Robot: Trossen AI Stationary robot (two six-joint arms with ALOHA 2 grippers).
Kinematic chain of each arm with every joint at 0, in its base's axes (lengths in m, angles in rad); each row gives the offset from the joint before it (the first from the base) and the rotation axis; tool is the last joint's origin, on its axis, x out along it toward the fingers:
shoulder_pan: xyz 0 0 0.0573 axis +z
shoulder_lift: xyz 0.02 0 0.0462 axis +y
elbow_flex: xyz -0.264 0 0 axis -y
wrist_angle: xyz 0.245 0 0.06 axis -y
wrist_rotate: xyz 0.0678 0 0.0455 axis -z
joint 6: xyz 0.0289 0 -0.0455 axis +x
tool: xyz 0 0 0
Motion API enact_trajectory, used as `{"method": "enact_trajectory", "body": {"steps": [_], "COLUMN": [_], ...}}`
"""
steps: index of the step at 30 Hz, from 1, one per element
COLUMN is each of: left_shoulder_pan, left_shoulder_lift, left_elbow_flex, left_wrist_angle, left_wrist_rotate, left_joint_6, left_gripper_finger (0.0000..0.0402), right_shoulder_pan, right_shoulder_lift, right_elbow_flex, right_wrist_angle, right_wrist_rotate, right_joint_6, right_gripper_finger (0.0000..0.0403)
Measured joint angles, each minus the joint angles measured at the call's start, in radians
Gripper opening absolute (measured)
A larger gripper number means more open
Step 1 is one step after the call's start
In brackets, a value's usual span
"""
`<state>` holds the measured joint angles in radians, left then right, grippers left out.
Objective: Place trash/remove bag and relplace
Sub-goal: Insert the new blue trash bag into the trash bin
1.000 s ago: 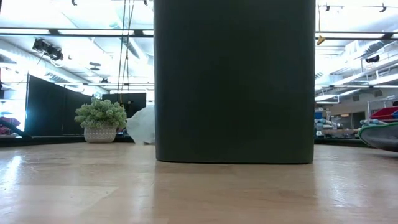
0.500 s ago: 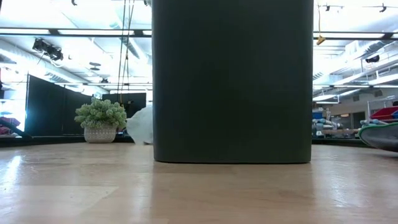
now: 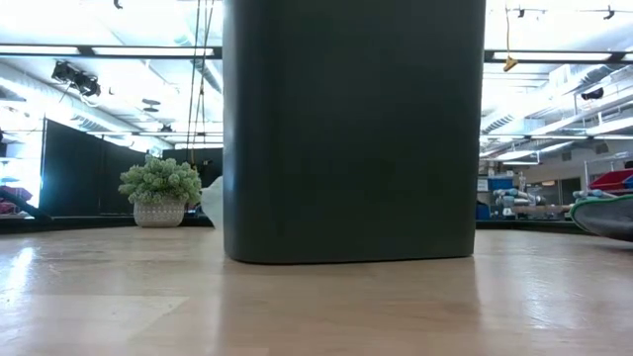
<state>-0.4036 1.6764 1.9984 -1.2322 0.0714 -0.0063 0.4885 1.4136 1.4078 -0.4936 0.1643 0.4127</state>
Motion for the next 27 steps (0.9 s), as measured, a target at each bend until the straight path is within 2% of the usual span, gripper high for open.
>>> {"method": "enact_trajectory", "body": {"steps": [9, 17, 27], "left_shoulder_pan": [-0.013, -0.018, -0.018], "left_shoulder_lift": [0.0, 0.012, 0.093], "left_elbow_flex": [0.0, 0.0, 0.0], "left_wrist_angle": [0.144, 0.138, 0.131], "left_wrist_rotate": [0.149, 0.158, 0.217], "left_joint_6": [0.062, 0.099, 0.108], "left_gripper_finger": [0.0007, 0.0007, 0.0007], "right_shoulder_pan": [-0.007, -0.016, -0.091], "right_shoulder_lift": [0.0, 0.0, 0.064], "right_elbow_flex": [0.0, -0.001, -0.001], "right_wrist_angle": [0.014, 0.027, 0.004], "right_wrist_rotate": [-0.024, -0.059, -0.172], "right_joint_6": [-0.023, -0.096, -0.145], "right_gripper_finger": [0.0, 0.0, 0.0]}}
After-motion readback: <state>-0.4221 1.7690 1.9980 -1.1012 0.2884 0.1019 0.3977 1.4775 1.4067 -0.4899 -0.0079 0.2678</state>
